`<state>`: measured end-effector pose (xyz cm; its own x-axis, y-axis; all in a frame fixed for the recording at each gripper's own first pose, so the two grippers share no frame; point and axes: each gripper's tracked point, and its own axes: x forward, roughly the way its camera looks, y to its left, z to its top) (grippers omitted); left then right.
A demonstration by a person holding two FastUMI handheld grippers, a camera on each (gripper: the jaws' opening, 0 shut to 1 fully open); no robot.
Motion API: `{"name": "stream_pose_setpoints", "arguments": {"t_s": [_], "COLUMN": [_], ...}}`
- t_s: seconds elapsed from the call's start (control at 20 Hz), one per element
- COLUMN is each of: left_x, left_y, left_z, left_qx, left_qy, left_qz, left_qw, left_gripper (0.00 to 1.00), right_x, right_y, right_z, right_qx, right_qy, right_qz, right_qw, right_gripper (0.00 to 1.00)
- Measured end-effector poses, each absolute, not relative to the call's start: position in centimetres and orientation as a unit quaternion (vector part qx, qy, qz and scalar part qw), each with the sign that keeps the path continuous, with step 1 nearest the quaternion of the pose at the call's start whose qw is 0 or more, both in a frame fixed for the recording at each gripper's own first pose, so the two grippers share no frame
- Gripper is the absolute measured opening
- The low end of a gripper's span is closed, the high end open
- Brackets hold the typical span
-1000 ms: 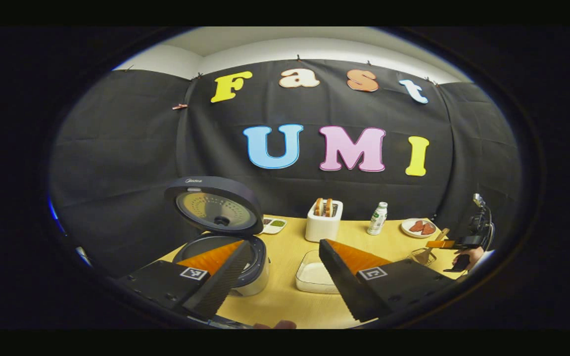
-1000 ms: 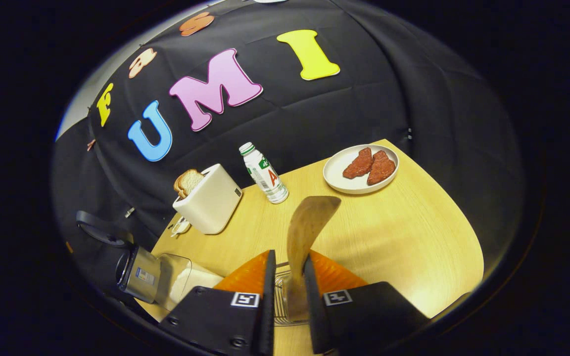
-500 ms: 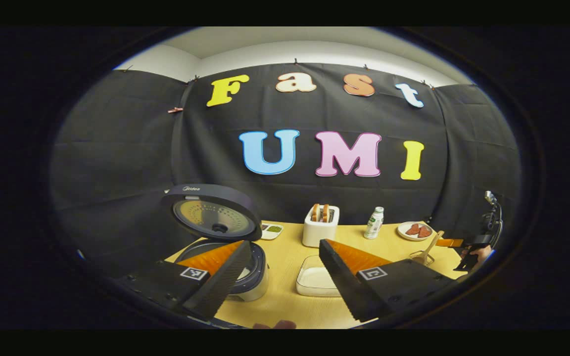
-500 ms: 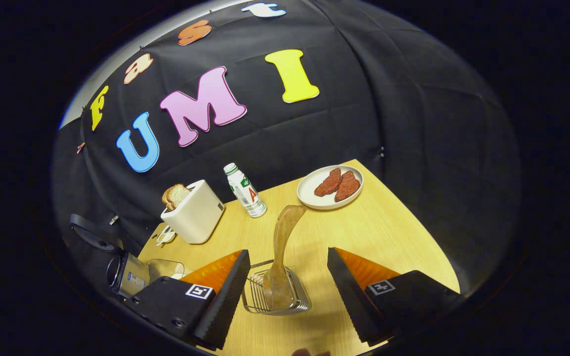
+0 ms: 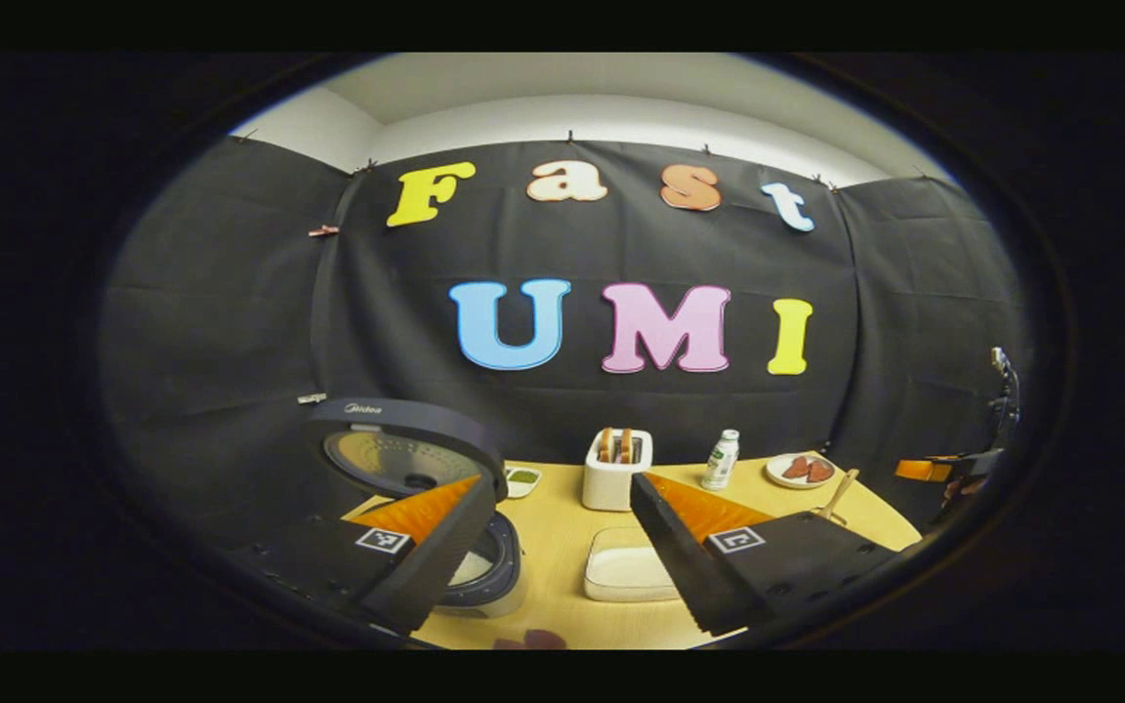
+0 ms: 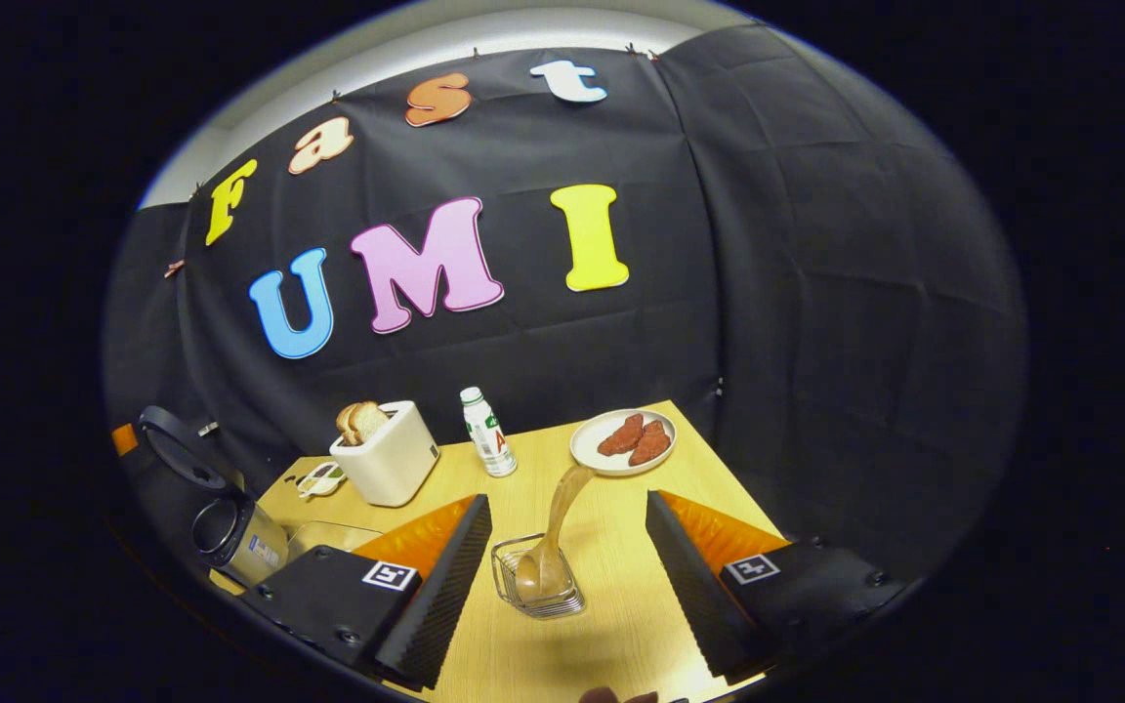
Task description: Close the left gripper, press the button to open the rice cooker; take a wooden spoon from the chopstick holder with the right hand, scoop a spoonful of rice and pour it into the rice cooker, then put the wooden spoon back into the chopstick holder.
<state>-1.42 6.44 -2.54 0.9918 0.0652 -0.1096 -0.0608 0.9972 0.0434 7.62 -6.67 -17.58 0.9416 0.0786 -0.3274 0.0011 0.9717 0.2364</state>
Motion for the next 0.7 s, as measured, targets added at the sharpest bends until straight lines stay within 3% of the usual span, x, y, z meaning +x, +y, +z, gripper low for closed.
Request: {"name": "stream_pose_setpoints", "arguments": {"t_s": [0.25,0.7], "left_x": [-0.6,4.2], "left_y": [8.9,19.3], "left_z": [0.4,3.4], "left_qx": [0.028,0.026], "left_qy": [0.026,0.001], "left_qz": [0.027,0.076], "left_qw": [0.999,0.997], "left_gripper": [0.95,0.95], "right_x": [5.0,2.3], "right_y": [-5.2,0.8], "right_z": [-11.9,-2.9], "right_qx": [0.119,0.131], "right_qy": [0.129,0.057], "right_qz": [0.003,0.011], "right_qw": [0.984,0.99], "right_gripper": [0.98,0.98]}}
